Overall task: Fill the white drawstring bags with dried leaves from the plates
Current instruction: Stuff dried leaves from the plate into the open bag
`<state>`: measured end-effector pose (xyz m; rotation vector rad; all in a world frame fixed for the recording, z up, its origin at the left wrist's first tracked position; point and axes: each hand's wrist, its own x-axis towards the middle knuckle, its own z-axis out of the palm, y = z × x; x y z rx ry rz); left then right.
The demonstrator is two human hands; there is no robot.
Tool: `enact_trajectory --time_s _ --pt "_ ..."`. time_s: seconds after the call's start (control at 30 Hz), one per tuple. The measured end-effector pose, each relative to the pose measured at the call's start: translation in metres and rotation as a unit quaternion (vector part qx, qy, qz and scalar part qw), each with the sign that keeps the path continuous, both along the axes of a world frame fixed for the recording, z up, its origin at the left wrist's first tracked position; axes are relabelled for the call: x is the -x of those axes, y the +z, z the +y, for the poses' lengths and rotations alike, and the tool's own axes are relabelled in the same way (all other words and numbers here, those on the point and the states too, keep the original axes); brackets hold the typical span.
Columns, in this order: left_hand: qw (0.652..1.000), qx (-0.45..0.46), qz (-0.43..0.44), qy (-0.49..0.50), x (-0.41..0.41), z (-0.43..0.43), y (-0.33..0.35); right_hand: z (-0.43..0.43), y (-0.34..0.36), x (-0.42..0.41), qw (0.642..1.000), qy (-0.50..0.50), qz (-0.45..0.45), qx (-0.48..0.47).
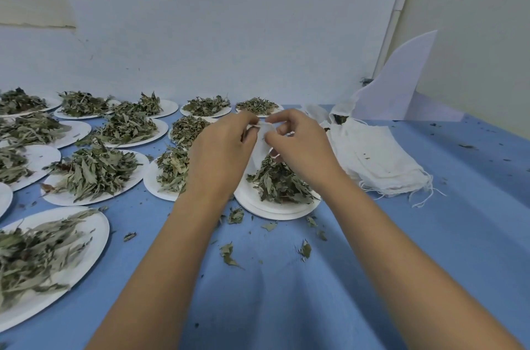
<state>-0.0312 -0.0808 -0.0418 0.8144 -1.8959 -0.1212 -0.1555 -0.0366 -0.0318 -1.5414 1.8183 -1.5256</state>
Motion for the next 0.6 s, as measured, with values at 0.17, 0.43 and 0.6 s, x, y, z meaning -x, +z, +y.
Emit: enact_trajectory --time_s 0.17,0.43,0.6 --pt "0.992 -0.006 -0.097 0.079 -0.006 -0.007 -0.003 -0.005 -0.012 0.014 0.991 -0.071 0.112 -0.027" --pt "0.99 -0.073 -0.084 0.081 -0.009 -0.013 -0.008 -0.002 -0.013 0.028 0.998 -0.025 -0.005 -0.063" --pt "0.991 -0.129 0.001 0.042 -0.004 -0.009 -0.013 0.0 -0.018 0.032 0.918 -0.059 0.273 -0.281"
